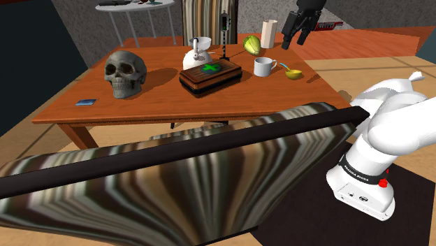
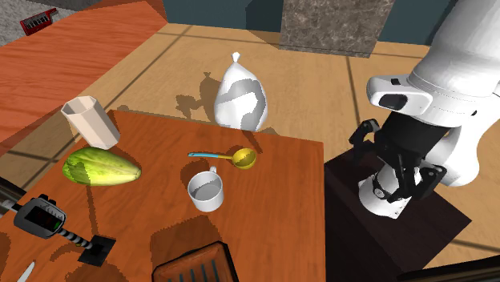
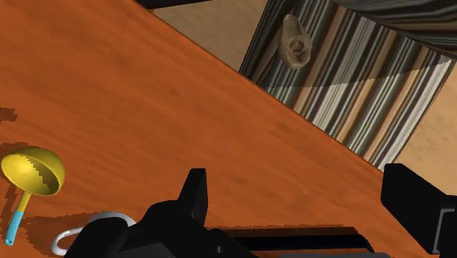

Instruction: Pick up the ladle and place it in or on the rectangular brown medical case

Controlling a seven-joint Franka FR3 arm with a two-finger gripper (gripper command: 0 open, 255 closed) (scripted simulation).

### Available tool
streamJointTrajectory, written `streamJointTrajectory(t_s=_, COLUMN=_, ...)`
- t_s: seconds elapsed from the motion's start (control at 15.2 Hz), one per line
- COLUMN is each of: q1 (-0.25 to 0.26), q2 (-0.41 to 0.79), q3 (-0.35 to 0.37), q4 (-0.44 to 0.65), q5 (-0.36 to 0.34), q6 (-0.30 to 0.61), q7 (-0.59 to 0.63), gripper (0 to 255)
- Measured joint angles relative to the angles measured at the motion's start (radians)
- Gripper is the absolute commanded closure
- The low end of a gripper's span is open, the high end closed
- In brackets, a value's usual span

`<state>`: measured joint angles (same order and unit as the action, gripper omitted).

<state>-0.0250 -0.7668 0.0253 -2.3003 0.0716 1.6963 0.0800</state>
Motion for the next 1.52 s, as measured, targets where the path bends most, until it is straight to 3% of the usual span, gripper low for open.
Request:
streamJointTrajectory(t_s=0.79, q1=-0.089, q2=0.25, q3=-0.136, q4=0.059, q5=-0.018, q6=0.136, q7=-0.035, gripper=0)
streamJointTrajectory(t_s=1.52, q1=-0.164, q2=0.593, q3=-0.283, q4=0.22, q5=0.04, q6=0.245, q7=-0.091, gripper=0)
